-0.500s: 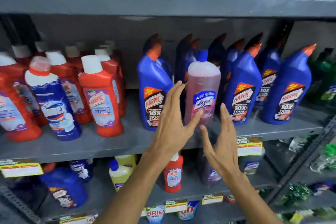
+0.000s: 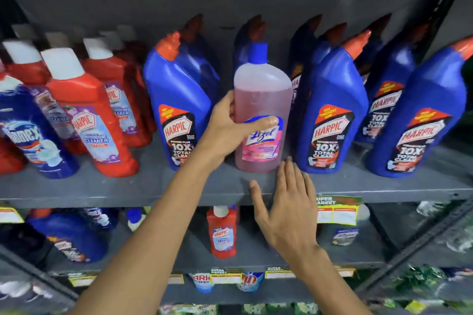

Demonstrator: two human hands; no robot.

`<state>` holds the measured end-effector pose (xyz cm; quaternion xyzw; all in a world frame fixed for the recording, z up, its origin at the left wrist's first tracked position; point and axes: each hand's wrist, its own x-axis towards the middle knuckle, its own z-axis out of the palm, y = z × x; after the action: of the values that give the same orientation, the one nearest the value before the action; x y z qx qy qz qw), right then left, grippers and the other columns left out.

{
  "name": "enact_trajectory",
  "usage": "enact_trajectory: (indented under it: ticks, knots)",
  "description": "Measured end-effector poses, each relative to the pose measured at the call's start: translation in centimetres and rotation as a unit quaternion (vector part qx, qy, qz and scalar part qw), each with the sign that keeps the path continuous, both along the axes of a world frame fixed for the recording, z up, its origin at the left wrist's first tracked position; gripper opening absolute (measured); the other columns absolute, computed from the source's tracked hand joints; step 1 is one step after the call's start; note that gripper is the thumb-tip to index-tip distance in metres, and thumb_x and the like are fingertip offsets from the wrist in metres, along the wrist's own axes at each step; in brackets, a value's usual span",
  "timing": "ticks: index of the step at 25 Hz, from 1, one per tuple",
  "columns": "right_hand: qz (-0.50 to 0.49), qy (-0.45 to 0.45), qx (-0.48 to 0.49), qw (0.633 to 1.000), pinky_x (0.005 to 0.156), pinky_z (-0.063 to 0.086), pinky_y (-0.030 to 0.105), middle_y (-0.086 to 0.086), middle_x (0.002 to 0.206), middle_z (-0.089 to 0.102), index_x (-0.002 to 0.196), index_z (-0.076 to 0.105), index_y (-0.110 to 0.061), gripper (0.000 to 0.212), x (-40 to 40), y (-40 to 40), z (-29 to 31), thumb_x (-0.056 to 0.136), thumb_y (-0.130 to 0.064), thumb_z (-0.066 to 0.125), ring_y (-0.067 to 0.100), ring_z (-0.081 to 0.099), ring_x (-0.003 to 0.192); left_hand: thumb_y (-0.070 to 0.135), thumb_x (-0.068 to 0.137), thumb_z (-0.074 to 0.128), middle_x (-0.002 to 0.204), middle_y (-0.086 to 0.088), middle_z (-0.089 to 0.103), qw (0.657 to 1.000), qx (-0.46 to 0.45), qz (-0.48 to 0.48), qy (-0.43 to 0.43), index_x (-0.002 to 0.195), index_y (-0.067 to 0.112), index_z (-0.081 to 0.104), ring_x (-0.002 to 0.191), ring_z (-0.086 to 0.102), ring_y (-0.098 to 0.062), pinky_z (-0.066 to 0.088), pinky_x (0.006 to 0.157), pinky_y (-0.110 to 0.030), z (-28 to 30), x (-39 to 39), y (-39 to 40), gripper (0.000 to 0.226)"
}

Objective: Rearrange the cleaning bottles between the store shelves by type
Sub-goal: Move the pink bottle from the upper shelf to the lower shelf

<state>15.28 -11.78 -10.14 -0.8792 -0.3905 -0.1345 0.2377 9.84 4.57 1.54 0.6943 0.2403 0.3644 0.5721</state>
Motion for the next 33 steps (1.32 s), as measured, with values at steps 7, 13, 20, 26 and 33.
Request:
enact_trajectory:
  ticks: [7,13,20,26,33]
  knots:
    - [0.029,-0.005,-0.047,0.998,0.138,0.020,0.042,0.016,0.176,0.033,0.165,0.033,-0.001,0.097,0.5,-0.4,0.3,0.100,-0.073,0.026,0.027,0.030,0.165,0.014,0.063,0.104,0.122,0.004,0.084,0.993,0.046,0.041,-0.104,0.121,0.030,0.071,0.115,0.081,-0.017,0.068,0.093,-0.034,1.1,-5.5,-4.7,0.068]
    - [0.119,-0.043,-0.087,0.988,0.138,0.020,0.040,0.015,0.176,0.032,0.166,0.031,-0.003,0.090,2.3,0.1,0.7,0.103,-0.067,0.023,0.025,0.029,0.166,0.041,0.055,0.107,0.123,0.001,0.085,0.994,0.012,0.093,-0.048,0.126,0.028,0.075,0.112,0.083,-0.016,0.066,0.088,-0.024,-3.1,-17.9,-10.3,0.079]
    - [0.123,-0.086,-0.038,0.988,0.133,0.034,0.042,0.017,0.167,0.049,0.158,0.047,-0.001,0.078,2.4,1.5,-0.2,0.104,-0.055,0.032,0.027,0.045,0.158,0.038,0.037,0.110,0.116,0.006,0.086,0.966,-0.101,0.228,0.064,0.122,0.033,0.076,0.105,0.079,-0.015,0.068,0.085,-0.028,-17.1,-20.9,-8.6,0.092]
    - [0.093,-0.107,0.019,0.990,0.129,0.038,0.039,0.016,0.160,0.057,0.152,0.057,-0.002,0.073,2.0,2.0,-1.0,0.102,-0.052,0.039,0.026,0.053,0.153,-0.008,0.064,0.099,0.118,-0.005,0.074,0.939,-0.134,0.294,0.121,0.126,0.020,0.064,0.107,0.071,-0.030,0.062,0.100,-0.053,-25.8,-17.5,-3.9,0.077]
    - [0.076,-0.102,0.041,0.991,0.127,0.042,0.039,0.015,0.157,0.061,0.148,0.061,-0.003,0.070,1.8,2.3,-1.0,0.100,-0.049,0.044,0.025,0.057,0.150,0.025,0.057,0.105,0.134,-0.015,0.074,0.931,-0.117,0.312,0.147,0.140,0.011,0.061,0.124,0.068,-0.040,0.059,0.107,-0.059,-29.2,-15.2,-1.6,0.095]
